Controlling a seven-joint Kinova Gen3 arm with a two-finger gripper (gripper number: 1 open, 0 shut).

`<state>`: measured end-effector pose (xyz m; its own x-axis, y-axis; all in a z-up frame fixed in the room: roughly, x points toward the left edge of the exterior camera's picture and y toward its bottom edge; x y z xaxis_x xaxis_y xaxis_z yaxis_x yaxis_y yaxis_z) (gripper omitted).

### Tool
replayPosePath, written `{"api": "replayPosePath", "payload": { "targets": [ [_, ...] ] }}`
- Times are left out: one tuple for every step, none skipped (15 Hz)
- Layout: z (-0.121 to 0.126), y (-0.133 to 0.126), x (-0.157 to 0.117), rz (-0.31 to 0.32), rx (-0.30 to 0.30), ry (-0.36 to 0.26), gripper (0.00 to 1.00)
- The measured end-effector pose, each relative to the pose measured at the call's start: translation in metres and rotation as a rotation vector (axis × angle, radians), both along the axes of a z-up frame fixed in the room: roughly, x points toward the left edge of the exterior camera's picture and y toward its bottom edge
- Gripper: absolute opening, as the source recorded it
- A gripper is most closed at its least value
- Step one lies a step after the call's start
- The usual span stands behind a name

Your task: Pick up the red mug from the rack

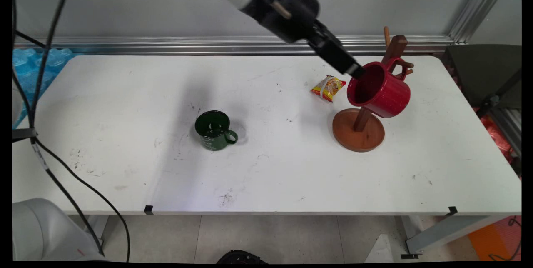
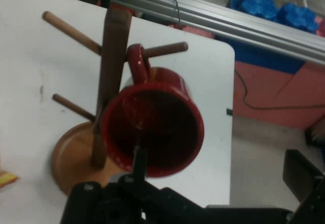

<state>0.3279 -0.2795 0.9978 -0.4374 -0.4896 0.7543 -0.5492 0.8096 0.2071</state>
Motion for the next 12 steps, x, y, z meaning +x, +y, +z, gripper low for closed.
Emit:
{"api": "replayPosePath", "payload": {
  "targets": [
    [-0.005,-0.004,-0.009,0.010,0.014,0.010,1.00],
    [-0.010,-0.007,-0.018,0.019,0.029,0.019,1.00],
    [-0.015,-0.010,-0.025,0.025,0.041,0.025,1.00],
    [-0.020,-0.013,-0.032,0.032,0.053,0.031,1.00],
    [-0.026,-0.016,-0.040,0.040,0.064,0.035,1.00],
    [-0.031,-0.019,-0.046,0.045,0.074,0.039,1.00],
    [-0.034,-0.020,-0.049,0.049,0.081,0.041,1.00],
    [-0.038,-0.022,-0.055,0.052,0.090,0.044,1.00],
    [-0.043,-0.025,-0.060,0.056,0.099,0.047,1.00],
    [-0.048,-0.026,-0.065,0.061,0.108,0.049,1.00],
    [-0.051,-0.028,-0.068,0.065,0.115,0.051,1.00],
    [-0.055,-0.029,-0.071,0.069,0.121,0.052,1.00]
  ]
}}
